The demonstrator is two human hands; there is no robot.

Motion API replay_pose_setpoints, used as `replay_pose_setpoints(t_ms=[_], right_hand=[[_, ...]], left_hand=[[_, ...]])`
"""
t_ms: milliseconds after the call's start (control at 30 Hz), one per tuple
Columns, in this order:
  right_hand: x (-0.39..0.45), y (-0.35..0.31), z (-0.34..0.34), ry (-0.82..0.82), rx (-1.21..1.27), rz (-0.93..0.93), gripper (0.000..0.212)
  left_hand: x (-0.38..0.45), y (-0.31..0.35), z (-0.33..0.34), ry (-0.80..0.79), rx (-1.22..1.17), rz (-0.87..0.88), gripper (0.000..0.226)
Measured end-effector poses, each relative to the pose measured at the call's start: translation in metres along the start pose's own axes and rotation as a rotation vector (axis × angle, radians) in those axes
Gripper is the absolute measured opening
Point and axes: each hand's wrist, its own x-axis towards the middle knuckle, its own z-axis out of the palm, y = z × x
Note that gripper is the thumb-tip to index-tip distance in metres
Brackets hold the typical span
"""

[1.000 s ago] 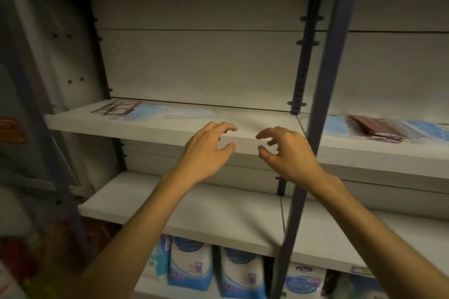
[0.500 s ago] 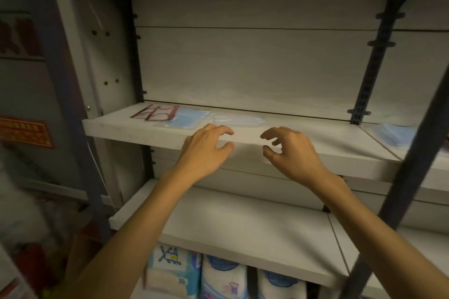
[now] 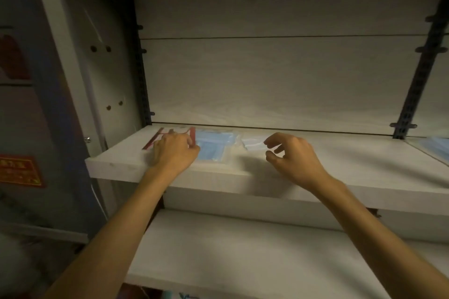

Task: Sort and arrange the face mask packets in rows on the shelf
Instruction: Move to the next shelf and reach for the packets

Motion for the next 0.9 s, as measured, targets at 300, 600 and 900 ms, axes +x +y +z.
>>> replay_pose_setpoints(t_ms=[300,600,900], right_hand=[[0.052,-0.045,0.042,0.02,-0.04,0.05,0.024],[0.089,-0.078,0.084,-0.011,-0.09,0.111,0.026],[0.133,-0.113,0.137,-0.088,-0.085,0.201,0.02]], left_hand=[[0.061,-0.016,0.017,-0.255,0.122,-0.044,0.069],[0.082,-0.028,0.001,-0.107,0.148,0.09,0.034],[0.094,-0.085,-0.036,0.1,-0.537,-0.186,0.031]])
